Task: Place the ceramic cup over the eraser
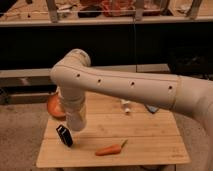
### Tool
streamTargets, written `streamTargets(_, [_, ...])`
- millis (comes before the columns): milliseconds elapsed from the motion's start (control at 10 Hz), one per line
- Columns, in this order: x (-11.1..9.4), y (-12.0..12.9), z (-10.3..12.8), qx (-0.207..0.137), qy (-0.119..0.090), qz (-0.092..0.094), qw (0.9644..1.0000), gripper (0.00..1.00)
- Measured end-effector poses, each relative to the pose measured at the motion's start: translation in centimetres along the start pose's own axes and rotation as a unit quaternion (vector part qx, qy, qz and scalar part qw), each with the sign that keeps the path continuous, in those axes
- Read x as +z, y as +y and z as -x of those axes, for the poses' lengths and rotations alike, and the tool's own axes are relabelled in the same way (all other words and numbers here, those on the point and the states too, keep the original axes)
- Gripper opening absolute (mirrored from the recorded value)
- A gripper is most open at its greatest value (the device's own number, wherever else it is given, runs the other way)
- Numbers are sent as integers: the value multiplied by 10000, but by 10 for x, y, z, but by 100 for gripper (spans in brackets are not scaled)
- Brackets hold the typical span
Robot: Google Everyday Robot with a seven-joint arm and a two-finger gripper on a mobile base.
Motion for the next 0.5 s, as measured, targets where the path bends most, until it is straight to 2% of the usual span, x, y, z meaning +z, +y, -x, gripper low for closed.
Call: streamTargets(500, [6, -30, 30, -572, -140, -106, 9982, 1])
